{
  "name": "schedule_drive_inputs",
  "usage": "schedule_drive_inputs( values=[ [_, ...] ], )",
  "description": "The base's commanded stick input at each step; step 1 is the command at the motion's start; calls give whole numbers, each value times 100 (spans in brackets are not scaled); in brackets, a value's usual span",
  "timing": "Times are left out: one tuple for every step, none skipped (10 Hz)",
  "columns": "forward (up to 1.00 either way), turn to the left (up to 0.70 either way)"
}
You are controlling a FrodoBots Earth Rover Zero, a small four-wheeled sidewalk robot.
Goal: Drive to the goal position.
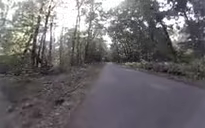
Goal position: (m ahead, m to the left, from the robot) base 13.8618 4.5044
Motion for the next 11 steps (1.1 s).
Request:
schedule_drive_inputs(
  values=[
    [70, -1],
    [70, -1],
    [70, -1],
    [70, -1],
    [70, -1],
    [70, -1],
    [70, -1],
    [70, -1],
    [70, -1],
    [70, -1],
    [70, -1]
  ],
)
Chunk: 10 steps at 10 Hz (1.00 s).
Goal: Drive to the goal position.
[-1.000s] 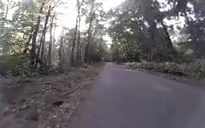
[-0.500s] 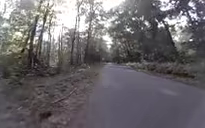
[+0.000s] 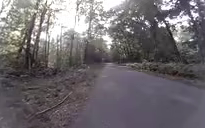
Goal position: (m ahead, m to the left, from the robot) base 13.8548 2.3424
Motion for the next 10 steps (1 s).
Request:
schedule_drive_inputs(
  values=[
    [70, -1],
    [70, -1],
    [70, -1],
    [70, -1],
    [70, -1],
    [70, -1],
    [70, -1],
    [70, -1],
    [70, -1],
    [70, -1]
  ],
)
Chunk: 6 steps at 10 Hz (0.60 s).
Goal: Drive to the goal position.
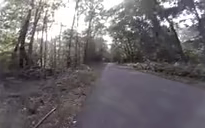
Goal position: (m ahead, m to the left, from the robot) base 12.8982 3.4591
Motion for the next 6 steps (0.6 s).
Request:
schedule_drive_inputs(
  values=[
    [70, -1],
    [70, -1],
    [70, -1],
    [70, -1],
    [70, -1],
    [70, -1]
  ],
)
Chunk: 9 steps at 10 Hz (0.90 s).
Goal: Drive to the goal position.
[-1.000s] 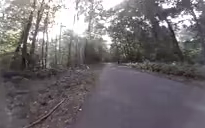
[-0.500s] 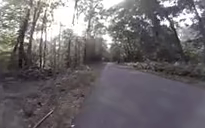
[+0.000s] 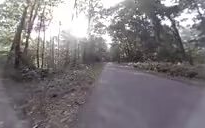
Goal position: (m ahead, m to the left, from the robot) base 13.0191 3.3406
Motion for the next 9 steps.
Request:
schedule_drive_inputs(
  values=[
    [70, -1],
    [70, -1],
    [70, -1],
    [70, -1],
    [70, -1],
    [70, -1],
    [70, -1],
    [70, -1],
    [70, -1]
  ],
)
